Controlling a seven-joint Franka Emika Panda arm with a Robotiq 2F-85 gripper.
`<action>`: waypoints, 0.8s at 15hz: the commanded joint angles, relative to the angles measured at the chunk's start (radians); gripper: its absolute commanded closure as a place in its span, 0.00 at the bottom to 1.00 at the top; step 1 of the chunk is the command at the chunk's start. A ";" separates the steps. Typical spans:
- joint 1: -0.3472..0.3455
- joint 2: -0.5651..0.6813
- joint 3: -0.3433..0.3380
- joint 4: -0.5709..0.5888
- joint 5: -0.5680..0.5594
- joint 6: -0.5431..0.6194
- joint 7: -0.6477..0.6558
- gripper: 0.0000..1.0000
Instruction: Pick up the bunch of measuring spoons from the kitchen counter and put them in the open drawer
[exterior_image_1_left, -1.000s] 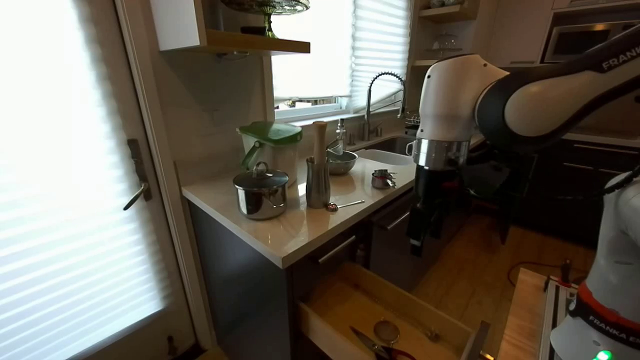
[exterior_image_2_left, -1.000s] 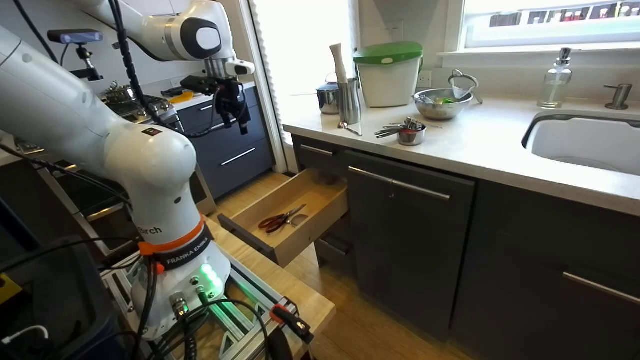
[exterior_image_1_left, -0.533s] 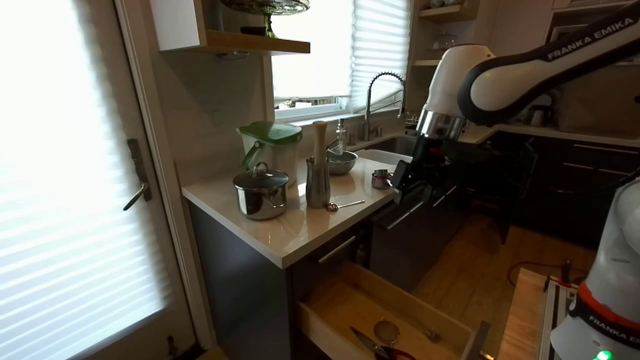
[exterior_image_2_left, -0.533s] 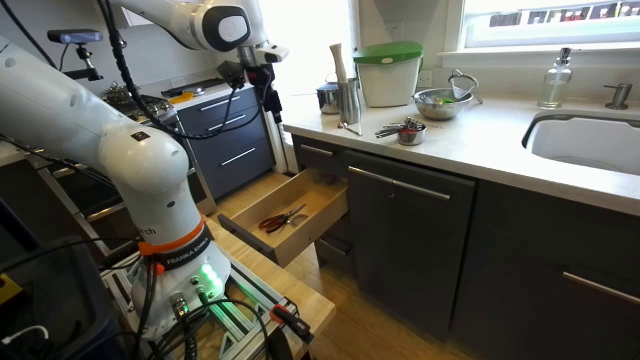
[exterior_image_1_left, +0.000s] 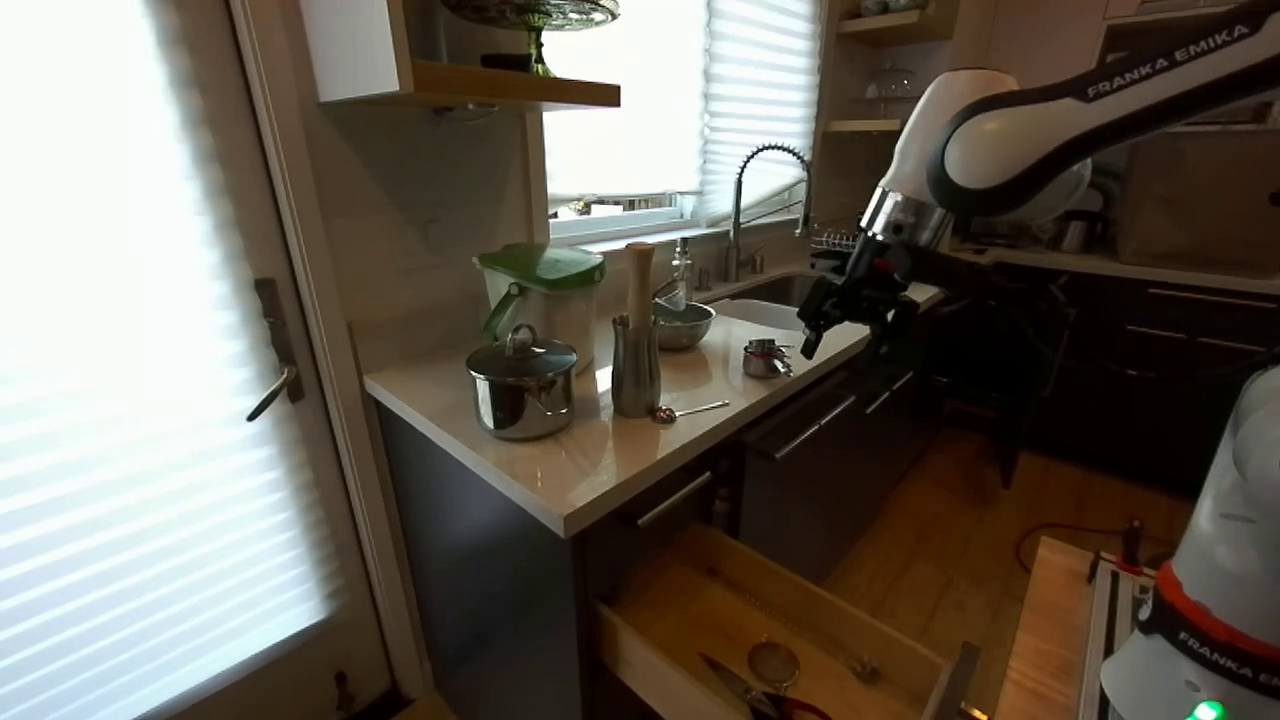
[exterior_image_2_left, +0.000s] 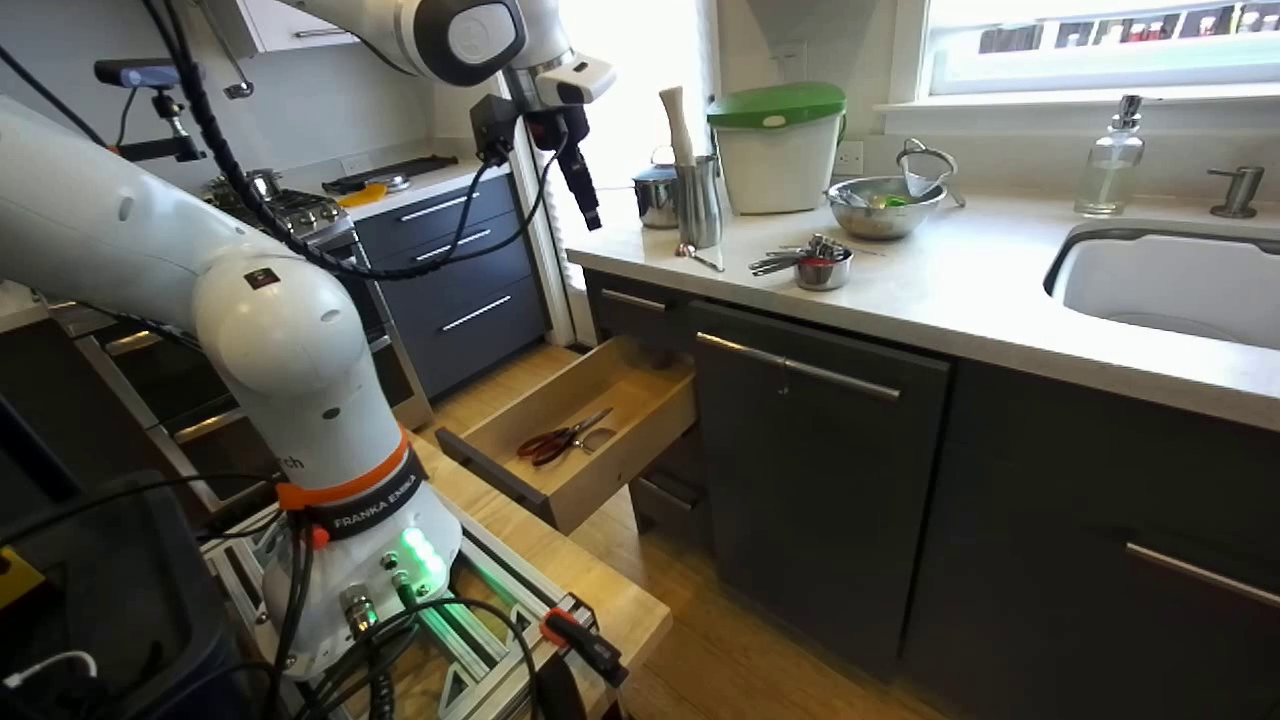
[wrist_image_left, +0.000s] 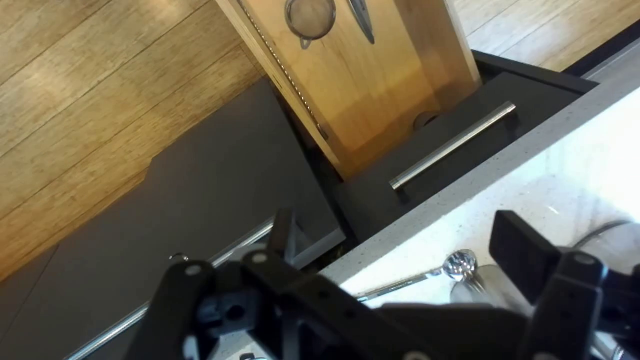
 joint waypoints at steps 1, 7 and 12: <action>-0.038 0.075 0.045 0.027 0.015 0.035 0.160 0.00; -0.171 0.128 -0.025 0.056 -0.028 0.118 0.314 0.00; -0.222 0.137 -0.072 0.078 -0.059 0.143 0.370 0.00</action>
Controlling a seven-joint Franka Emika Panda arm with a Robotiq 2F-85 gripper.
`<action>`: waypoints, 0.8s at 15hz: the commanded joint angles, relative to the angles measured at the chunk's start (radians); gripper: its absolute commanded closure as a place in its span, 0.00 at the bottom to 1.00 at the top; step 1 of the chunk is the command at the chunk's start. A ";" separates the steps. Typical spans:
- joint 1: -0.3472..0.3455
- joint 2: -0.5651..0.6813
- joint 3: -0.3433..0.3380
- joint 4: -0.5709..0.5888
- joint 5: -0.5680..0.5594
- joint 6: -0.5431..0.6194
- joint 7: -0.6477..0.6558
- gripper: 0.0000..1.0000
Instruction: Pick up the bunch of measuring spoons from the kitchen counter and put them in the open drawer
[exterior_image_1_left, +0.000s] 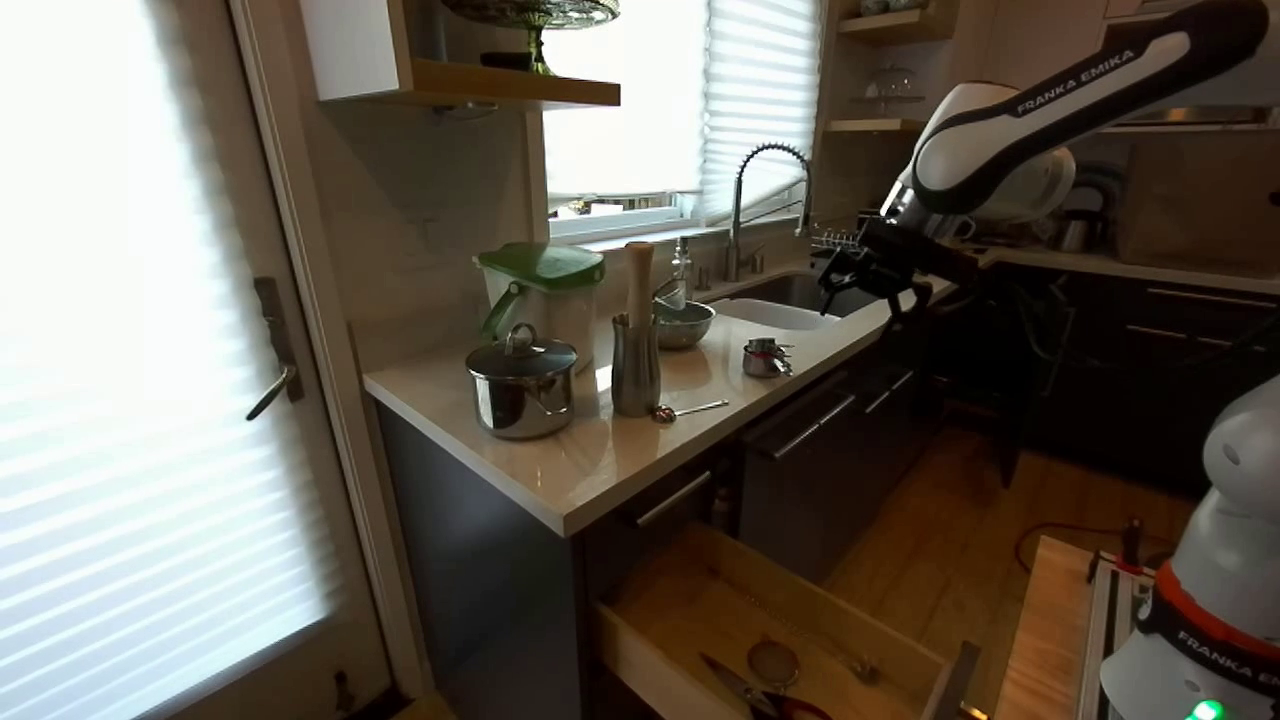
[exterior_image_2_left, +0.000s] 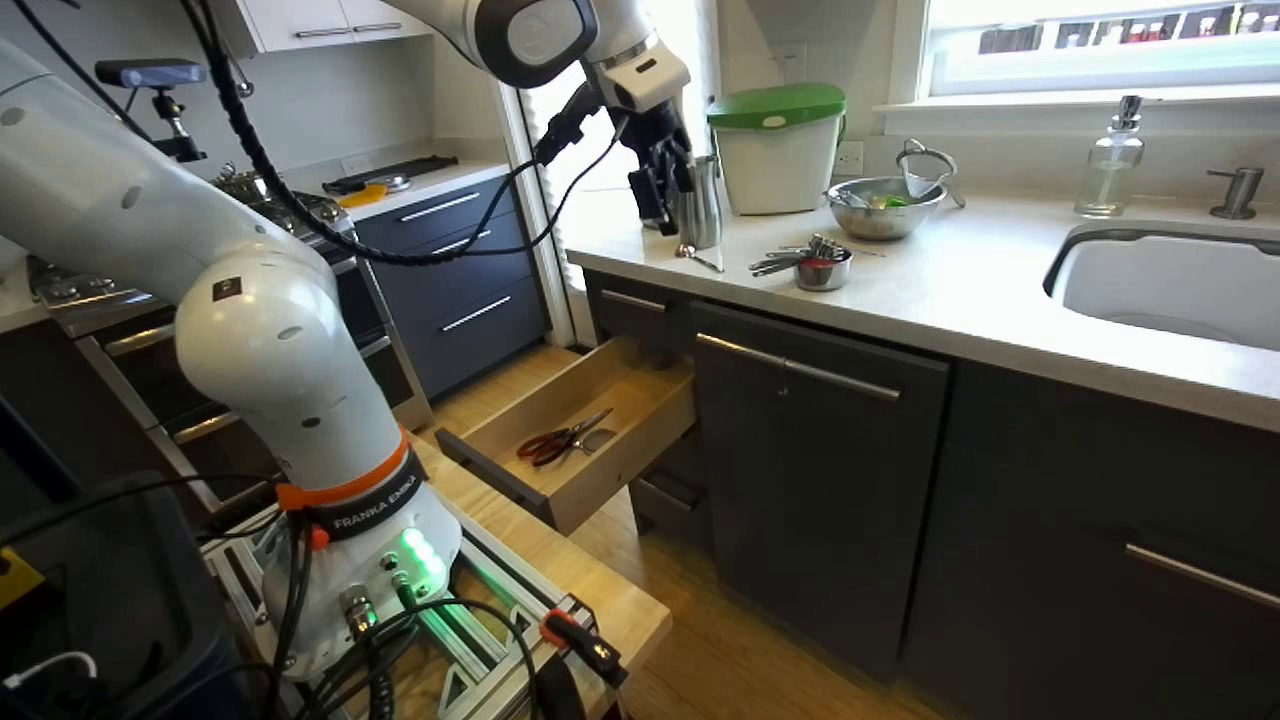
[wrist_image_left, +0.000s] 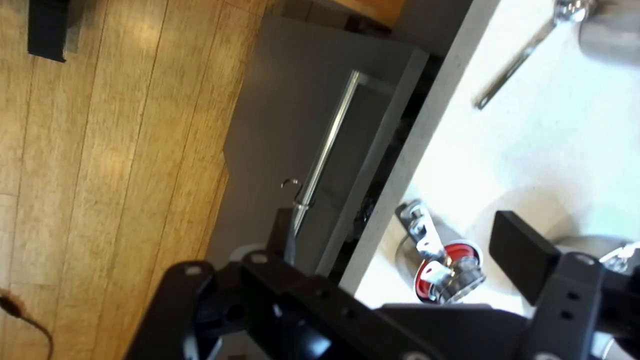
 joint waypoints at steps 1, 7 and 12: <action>0.002 0.008 -0.025 0.012 -0.025 0.001 0.031 0.00; 0.034 0.081 -0.202 0.141 0.026 -0.264 -0.213 0.00; 0.020 0.289 -0.379 0.436 0.057 -0.615 -0.531 0.00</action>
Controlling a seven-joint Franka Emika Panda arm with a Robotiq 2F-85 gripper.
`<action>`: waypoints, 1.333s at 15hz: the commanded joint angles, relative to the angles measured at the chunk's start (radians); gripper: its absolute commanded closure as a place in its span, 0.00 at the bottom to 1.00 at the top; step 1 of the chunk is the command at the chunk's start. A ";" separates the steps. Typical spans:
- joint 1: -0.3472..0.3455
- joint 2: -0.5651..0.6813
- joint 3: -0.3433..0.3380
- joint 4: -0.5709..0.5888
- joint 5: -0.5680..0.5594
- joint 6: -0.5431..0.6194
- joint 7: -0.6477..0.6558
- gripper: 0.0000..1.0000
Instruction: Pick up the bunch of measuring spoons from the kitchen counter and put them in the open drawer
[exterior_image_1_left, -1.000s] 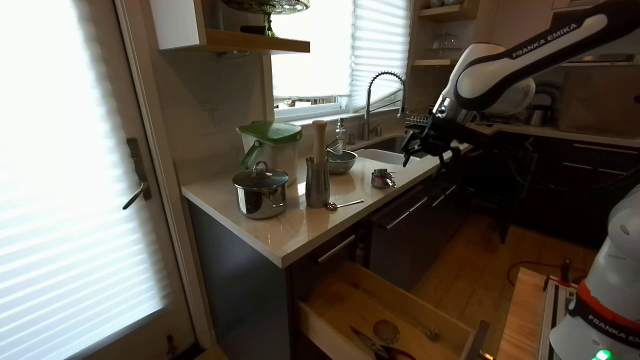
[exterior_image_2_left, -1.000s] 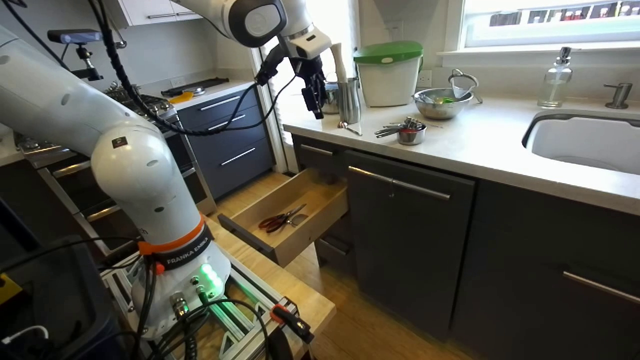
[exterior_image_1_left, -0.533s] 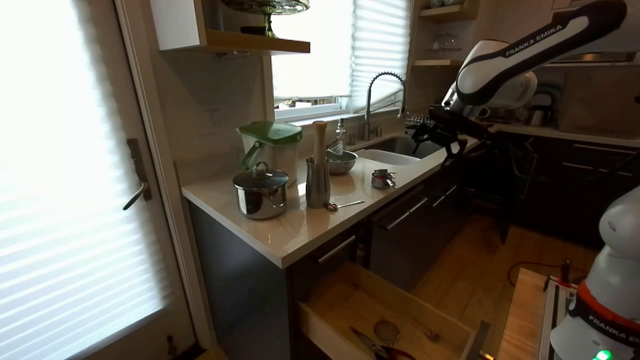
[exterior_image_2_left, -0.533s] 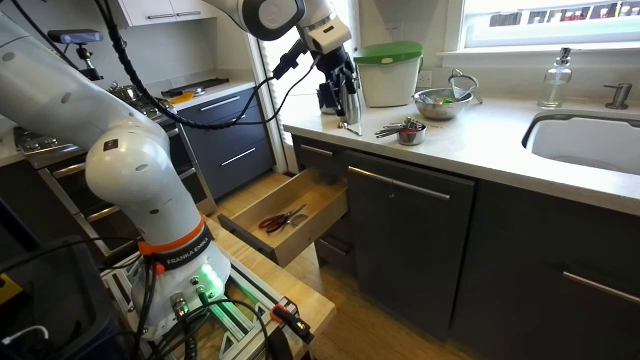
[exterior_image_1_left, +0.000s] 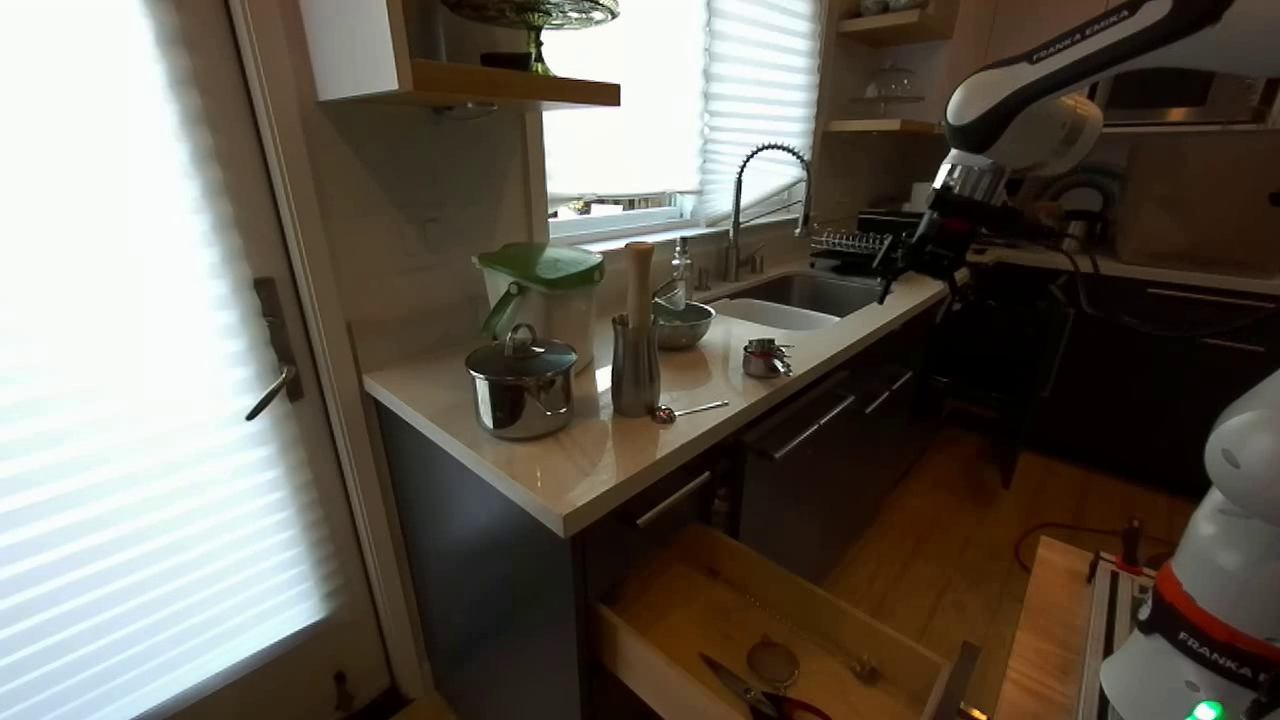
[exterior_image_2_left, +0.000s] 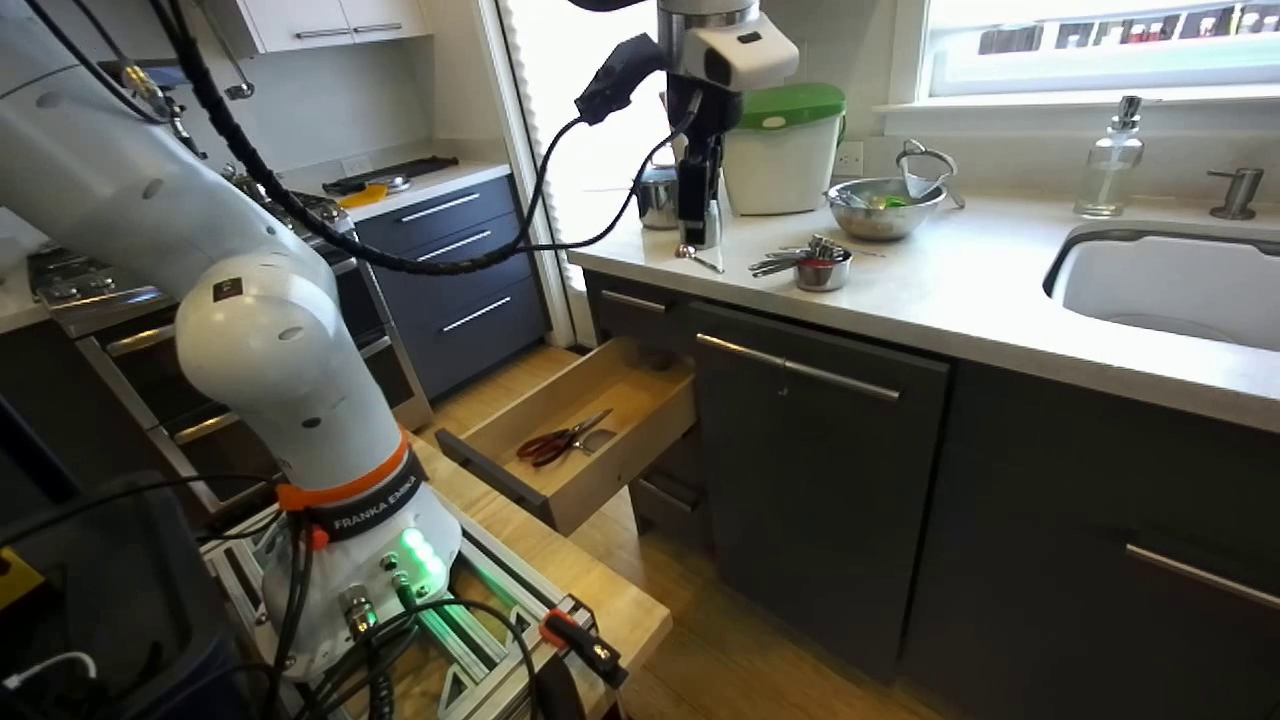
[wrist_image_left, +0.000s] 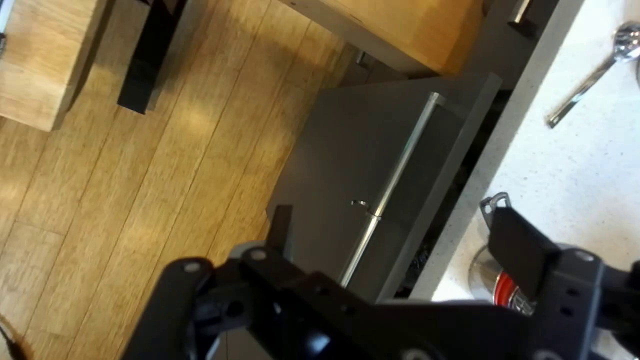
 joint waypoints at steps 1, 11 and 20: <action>0.010 0.213 -0.095 0.241 0.055 -0.215 -0.205 0.00; -0.024 0.402 -0.106 0.410 0.046 -0.352 -0.242 0.00; -0.080 0.666 -0.108 0.670 0.284 -0.179 -0.129 0.00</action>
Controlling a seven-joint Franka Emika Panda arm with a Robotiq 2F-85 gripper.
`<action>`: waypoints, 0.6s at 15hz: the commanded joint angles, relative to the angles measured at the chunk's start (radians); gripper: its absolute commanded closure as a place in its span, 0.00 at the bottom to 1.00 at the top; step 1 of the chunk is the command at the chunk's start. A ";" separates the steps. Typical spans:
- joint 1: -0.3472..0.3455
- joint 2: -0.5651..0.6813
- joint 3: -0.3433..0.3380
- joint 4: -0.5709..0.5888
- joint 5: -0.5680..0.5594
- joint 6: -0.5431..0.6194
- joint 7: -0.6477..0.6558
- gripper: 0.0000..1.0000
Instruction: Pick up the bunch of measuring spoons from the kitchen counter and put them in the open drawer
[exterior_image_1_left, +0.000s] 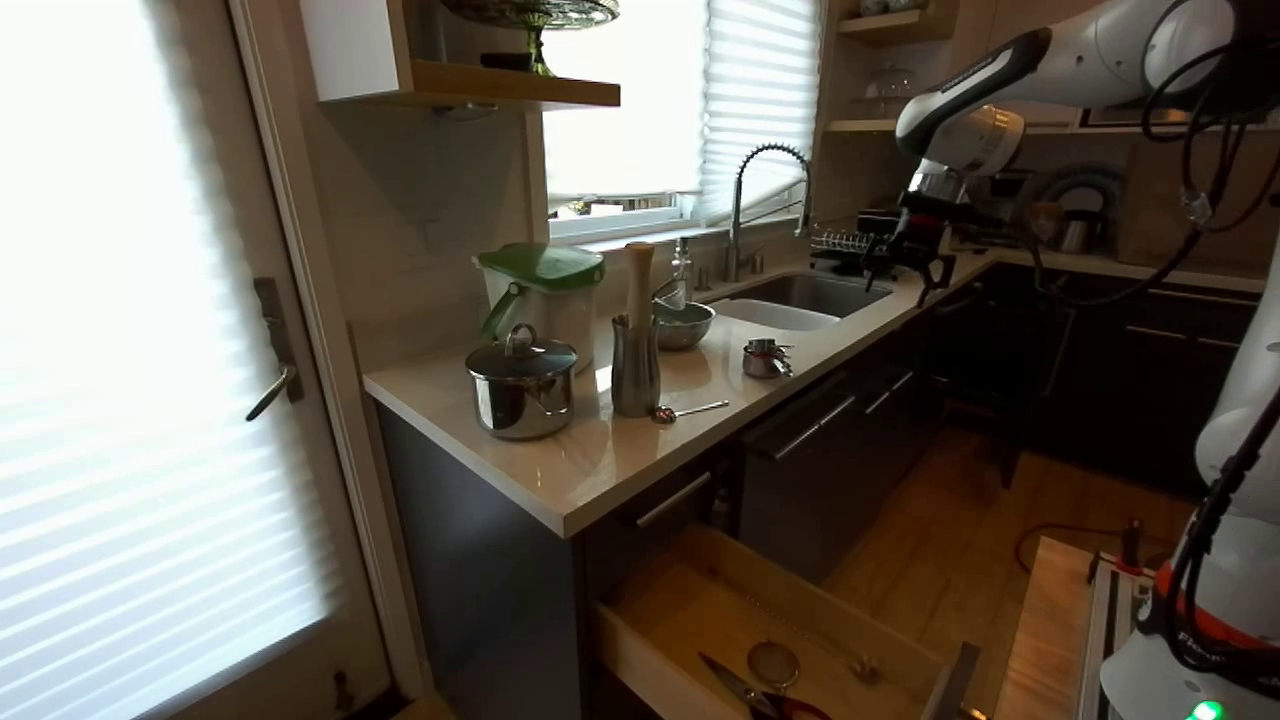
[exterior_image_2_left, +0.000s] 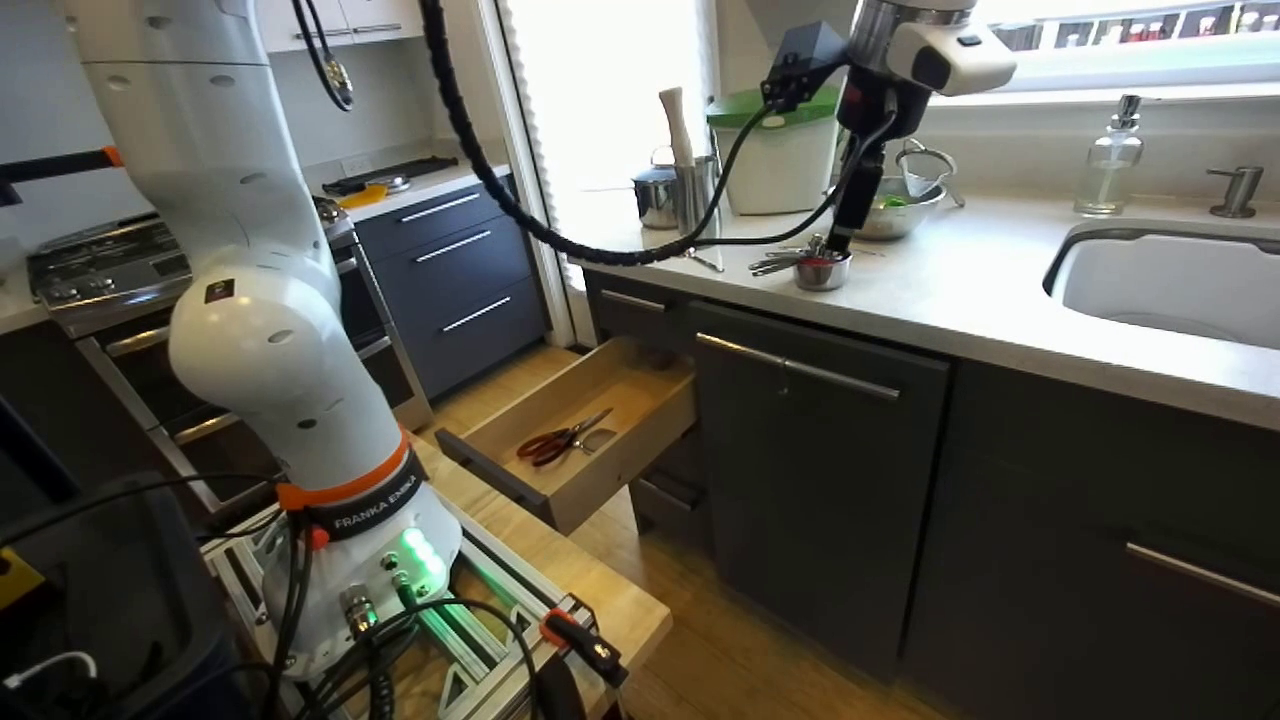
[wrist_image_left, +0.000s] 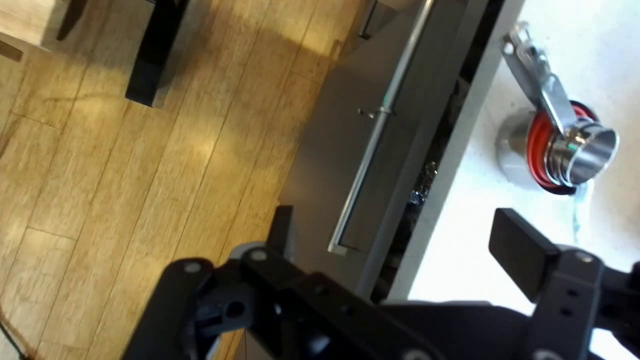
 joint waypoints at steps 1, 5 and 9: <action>-0.028 0.165 0.032 0.162 0.163 0.011 -0.009 0.00; -0.026 0.270 0.100 0.260 0.222 0.002 -0.049 0.00; -0.018 0.281 0.132 0.259 0.193 -0.005 -0.029 0.00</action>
